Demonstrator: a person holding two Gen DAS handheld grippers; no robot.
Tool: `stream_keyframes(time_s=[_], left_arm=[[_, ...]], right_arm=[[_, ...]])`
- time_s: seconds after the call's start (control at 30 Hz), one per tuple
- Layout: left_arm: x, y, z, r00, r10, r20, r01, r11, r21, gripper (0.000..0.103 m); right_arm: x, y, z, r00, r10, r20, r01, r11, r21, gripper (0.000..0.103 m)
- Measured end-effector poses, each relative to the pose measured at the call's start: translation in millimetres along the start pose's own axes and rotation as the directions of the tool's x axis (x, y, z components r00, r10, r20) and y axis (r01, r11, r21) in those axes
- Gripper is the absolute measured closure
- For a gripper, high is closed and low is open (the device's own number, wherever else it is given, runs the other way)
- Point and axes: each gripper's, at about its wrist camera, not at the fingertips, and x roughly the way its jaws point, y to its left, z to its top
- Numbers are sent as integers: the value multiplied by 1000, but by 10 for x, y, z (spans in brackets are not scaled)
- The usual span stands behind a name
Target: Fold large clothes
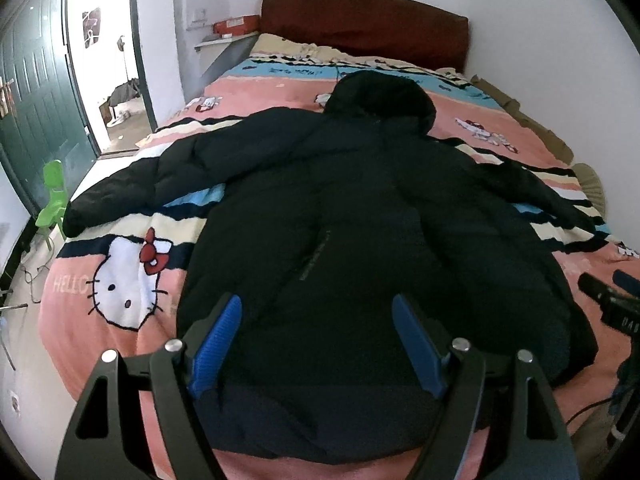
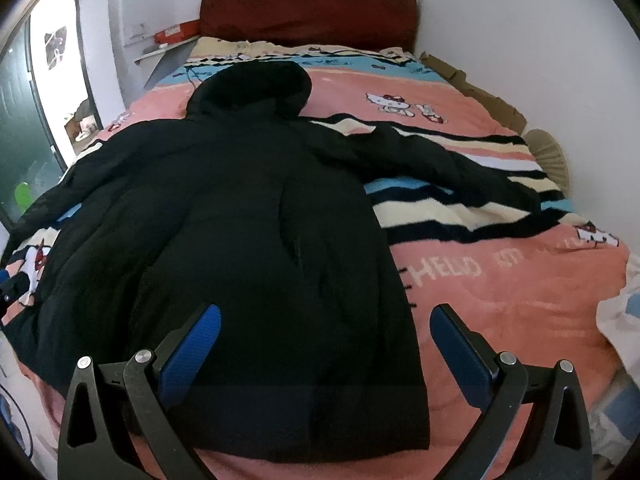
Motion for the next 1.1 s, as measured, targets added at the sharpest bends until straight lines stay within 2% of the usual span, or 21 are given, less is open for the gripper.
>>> stream_keyframes(time_s=[0.2,0.37,0.57,0.67,0.73,0.83,0.97,1.1], left_arm=[[124,293,50,999,-40,-21,39,999,-34,25],[255,771,95,996,-78,-48,71,988,-138,25],[453,1540,109,995,-63,-72,39,957,-287,25],[623,2050,149,995,-75,-68,43,920,-391,25],[736,2431,193,996,-86,-37,58,878,-474,25],[940,3012,260,992,-119,34,115,785,-609,25],[1215,3624,301,986,-120,117,167,647,-744,25],[1560,4027,292,975,-142,172,220,493,-842,26]], right_arm=[[78,199,197,1000,-22,-5,21,999,-26,1],[225,466,320,999,-10,-41,8,998,-59,1],[382,863,412,998,5,-70,-13,993,-121,1],[432,1047,437,997,16,-79,-28,988,-154,1],[473,1146,449,996,18,-89,-33,985,-171,1],[523,1247,468,995,9,-103,-28,983,-184,1],[595,1267,521,993,-4,-115,-16,984,-179,1],[651,1250,571,993,-19,-117,-2,985,-172,1]])
